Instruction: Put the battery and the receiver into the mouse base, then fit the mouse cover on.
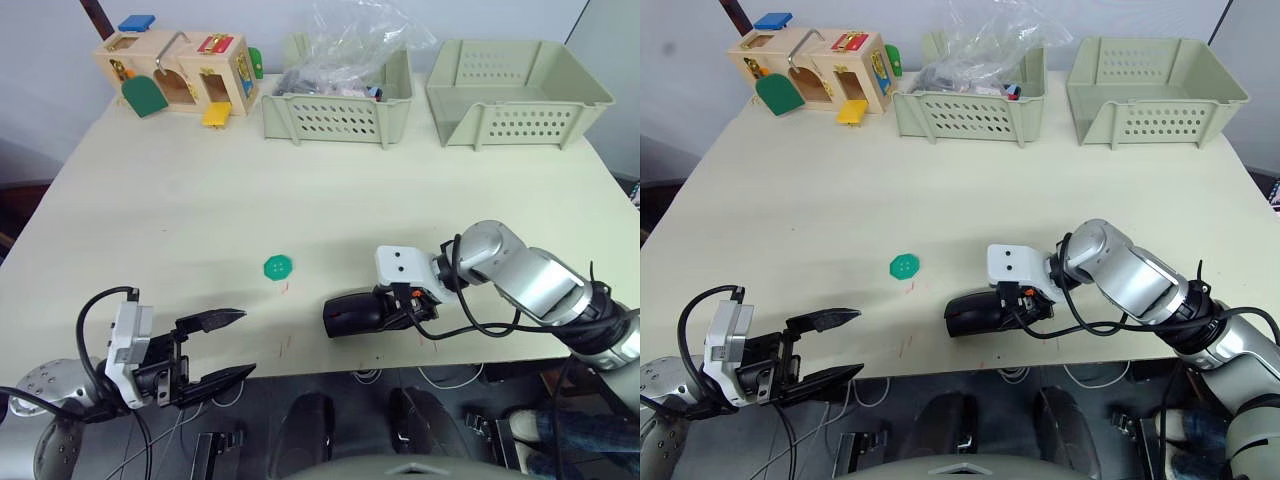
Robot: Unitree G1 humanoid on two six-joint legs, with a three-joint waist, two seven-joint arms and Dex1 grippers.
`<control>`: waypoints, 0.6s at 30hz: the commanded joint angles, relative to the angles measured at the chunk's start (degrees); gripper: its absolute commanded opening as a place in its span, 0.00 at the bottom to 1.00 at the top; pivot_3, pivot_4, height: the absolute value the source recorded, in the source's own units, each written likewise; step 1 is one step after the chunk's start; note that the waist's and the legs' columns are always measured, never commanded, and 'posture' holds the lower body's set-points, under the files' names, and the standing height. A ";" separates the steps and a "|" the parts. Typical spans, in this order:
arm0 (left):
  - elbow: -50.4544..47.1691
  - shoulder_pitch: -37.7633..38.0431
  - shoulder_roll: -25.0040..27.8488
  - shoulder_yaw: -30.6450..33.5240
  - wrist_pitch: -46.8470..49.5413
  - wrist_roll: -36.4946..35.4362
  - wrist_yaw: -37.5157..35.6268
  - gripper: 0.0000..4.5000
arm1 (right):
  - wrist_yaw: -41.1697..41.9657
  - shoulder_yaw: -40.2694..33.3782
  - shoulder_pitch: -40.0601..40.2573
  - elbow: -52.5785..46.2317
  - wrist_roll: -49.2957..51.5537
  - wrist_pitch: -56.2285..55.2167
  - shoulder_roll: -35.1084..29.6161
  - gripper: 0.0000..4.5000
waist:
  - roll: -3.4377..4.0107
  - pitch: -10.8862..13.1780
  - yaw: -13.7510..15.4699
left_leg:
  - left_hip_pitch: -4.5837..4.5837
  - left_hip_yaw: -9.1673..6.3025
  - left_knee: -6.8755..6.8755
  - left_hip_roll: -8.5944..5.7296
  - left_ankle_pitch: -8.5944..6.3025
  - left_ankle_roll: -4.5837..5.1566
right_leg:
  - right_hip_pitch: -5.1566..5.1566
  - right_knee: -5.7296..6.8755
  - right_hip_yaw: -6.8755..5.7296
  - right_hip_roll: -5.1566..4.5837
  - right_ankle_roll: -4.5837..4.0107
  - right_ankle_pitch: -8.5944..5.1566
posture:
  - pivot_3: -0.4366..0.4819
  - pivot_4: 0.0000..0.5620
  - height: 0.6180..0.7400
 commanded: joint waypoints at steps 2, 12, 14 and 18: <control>-2.27 0.53 -0.14 1.00 -0.46 -0.51 0.27 1.00 | 0.74 1.44 -1.16 1.19 -1.52 -1.01 1.18 0.54 | 0.00 0.00 -0.05 | 0.00 0.00 0.00 0.00 0.00 0.00 | 0.00 0.00 0.00 0.00 0.00 0.00 | 0.48 0.27 1.00; -3.43 1.59 -0.54 1.13 -0.42 -0.47 0.95 1.00 | 2.41 1.94 -1.95 3.04 -3.60 -3.14 2.18 0.54 | 0.00 0.00 -0.11 | 0.02 0.00 -0.02 0.01 0.00 0.00 | 0.00 0.02 0.00 0.01 -0.03 -0.02 | 0.48 0.27 1.00; -3.57 1.78 -0.55 1.16 -0.42 -0.47 1.01 1.00 | 2.82 1.95 -2.10 3.33 -3.98 -3.63 2.29 0.54 | 0.00 0.00 -0.12 | 0.03 0.01 -0.02 0.01 0.00 0.00 | 0.00 0.02 0.00 0.01 -0.03 -0.02 | 0.48 0.27 1.00; -3.79 2.05 -0.58 1.14 -0.46 -0.44 1.28 1.00 | 4.74 1.55 -2.61 3.41 -4.33 -6.20 2.08 0.54 | 0.00 0.00 -0.11 | 0.02 0.00 -0.02 0.02 0.00 0.00 | 0.00 0.02 -0.01 0.01 -0.03 -0.02 | 0.48 0.27 1.00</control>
